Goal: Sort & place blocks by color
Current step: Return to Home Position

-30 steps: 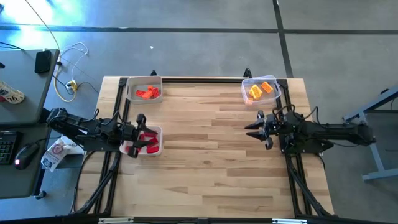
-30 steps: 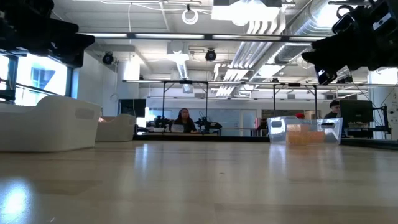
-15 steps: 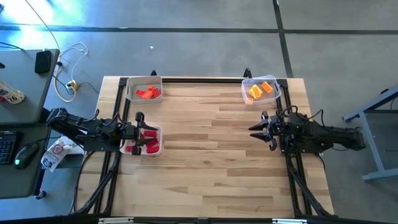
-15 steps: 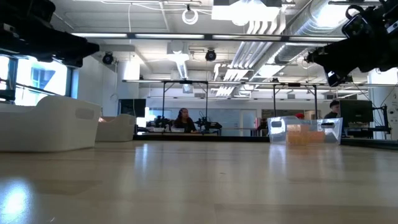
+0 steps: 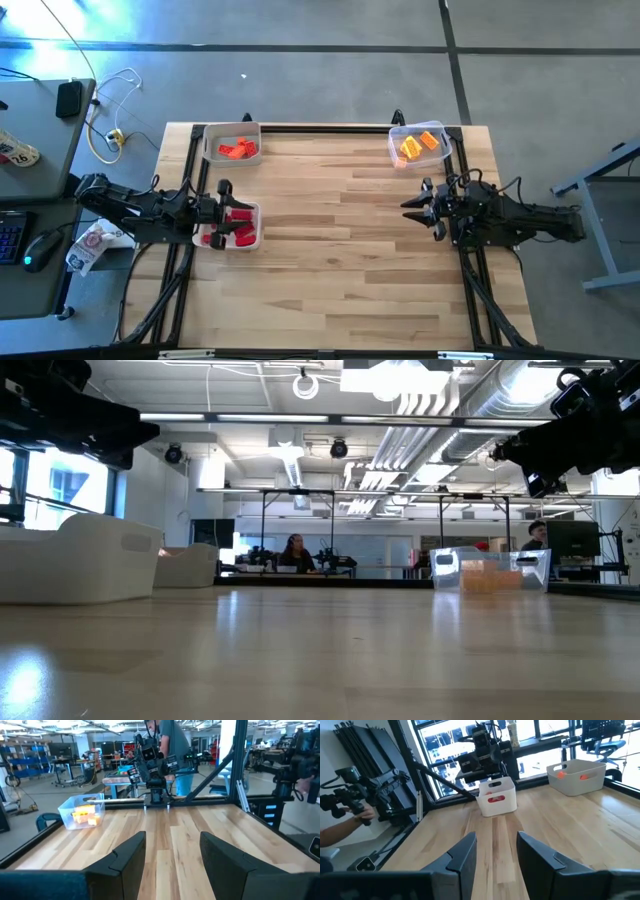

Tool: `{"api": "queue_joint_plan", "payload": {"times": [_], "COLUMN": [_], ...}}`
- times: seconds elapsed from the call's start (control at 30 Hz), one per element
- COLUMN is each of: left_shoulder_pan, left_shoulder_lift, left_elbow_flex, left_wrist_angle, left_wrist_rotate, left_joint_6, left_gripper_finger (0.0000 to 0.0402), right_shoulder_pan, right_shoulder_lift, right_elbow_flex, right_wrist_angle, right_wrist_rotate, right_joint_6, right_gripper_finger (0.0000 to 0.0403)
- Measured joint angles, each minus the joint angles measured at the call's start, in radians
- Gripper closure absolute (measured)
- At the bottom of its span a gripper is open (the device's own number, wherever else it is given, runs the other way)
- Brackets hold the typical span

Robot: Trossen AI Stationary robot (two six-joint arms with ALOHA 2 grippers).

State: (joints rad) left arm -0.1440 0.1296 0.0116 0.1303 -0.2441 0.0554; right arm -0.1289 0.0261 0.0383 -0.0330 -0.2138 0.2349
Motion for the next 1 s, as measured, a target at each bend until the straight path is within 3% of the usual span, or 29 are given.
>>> {"api": "queue_joint_plan", "payload": {"times": [0.4, 0.53, 0.67, 1.0], "left_shoulder_pan": [0.000, 0.000, 0.000, 0.000], "left_shoulder_lift": [0.000, 0.000, 0.000, 0.001], "left_elbow_flex": [0.000, 0.000, 0.000, 0.000], "left_wrist_angle": [-0.002, -0.002, -0.002, -0.002], "left_wrist_rotate": [-0.003, -0.003, -0.003, -0.003], "left_joint_6": [0.000, 0.000, 0.000, 0.000], "left_gripper_finger": [0.0227, 0.0227, 0.0227, 0.0227], "right_shoulder_pan": [0.000, -0.002, -0.002, -0.001], "right_shoulder_lift": [0.000, 0.000, 0.000, 0.000], "right_elbow_flex": [0.000, 0.000, 0.000, 0.000], "right_wrist_angle": [0.000, 0.007, 0.003, -0.002], "right_wrist_rotate": [0.009, 0.246, 0.373, 0.386], "right_joint_6": [0.009, 0.168, 0.210, 0.202], "right_gripper_finger": [0.0279, 0.0279, 0.0279, 0.0279]}}
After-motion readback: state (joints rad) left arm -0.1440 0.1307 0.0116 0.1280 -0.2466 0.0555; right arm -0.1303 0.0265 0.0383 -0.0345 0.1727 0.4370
